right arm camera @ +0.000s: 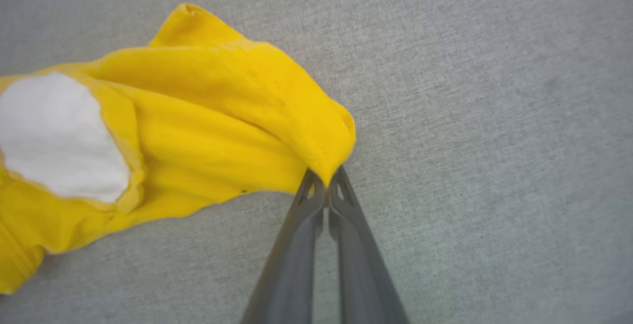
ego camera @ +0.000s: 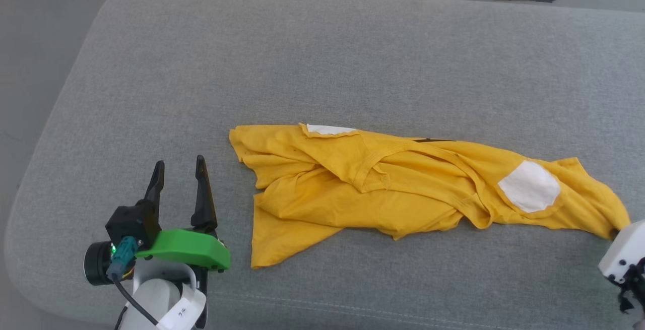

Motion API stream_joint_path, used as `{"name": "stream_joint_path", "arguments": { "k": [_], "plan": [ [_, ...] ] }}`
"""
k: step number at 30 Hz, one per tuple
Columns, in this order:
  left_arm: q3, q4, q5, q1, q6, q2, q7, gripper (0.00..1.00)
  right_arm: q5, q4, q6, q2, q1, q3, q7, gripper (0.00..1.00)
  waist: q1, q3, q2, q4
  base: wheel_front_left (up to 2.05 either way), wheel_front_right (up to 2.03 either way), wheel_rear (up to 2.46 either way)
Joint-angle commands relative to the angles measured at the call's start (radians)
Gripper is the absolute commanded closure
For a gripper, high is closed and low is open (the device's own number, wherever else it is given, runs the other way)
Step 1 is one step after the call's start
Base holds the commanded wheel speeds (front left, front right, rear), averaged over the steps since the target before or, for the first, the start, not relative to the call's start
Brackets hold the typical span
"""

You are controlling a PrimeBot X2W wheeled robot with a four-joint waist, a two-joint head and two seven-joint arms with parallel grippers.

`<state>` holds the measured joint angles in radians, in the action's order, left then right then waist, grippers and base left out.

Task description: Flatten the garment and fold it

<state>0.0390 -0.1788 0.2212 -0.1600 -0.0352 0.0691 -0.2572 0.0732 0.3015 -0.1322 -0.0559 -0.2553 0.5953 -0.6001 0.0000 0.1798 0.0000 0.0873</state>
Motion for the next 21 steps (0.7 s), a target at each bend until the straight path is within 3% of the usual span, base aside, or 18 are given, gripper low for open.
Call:
{"name": "stream_joint_path", "arguments": {
  "k": [1,2,3,4,14,21],
  "plan": [
    [0.000,-0.006,0.005,0.013,0.005,-0.001,-0.004,0.00,0.020,0.006,0.002,0.002,0.008,-0.013,-0.002,1.00,0.0000,-0.005,0.0000,-0.005,0.00,0.00,0.00],
    [0.000,-0.010,0.006,0.013,0.006,-0.001,-0.005,0.00,0.035,0.008,0.002,0.003,0.011,-0.022,0.008,1.00,0.0000,-0.007,0.0000,-0.007,0.00,0.00,0.00],
    [0.001,-0.012,0.007,0.013,0.006,0.000,-0.005,0.00,0.046,0.006,0.002,0.004,0.011,-0.027,0.023,0.77,0.0000,-0.009,0.0000,-0.008,0.00,0.00,0.00],
    [0.002,-0.016,0.009,0.012,0.007,0.000,-0.005,0.00,0.062,0.001,0.002,0.005,0.009,-0.032,0.046,0.00,0.0000,-0.011,0.0000,-0.009,0.00,0.00,0.00],
    [0.019,-0.021,0.062,0.000,0.023,-0.004,0.030,0.00,0.181,-0.072,0.002,0.005,0.020,-0.047,0.206,0.00,0.0000,-0.023,0.0000,-0.011,0.00,0.00,0.00],
    [0.132,-0.046,0.289,-0.133,0.077,-0.018,0.256,0.00,0.183,-0.111,0.002,0.006,0.014,-0.072,0.203,0.00,0.0000,0.000,0.0000,-0.026,0.00,0.00,0.00]
  ]
}}
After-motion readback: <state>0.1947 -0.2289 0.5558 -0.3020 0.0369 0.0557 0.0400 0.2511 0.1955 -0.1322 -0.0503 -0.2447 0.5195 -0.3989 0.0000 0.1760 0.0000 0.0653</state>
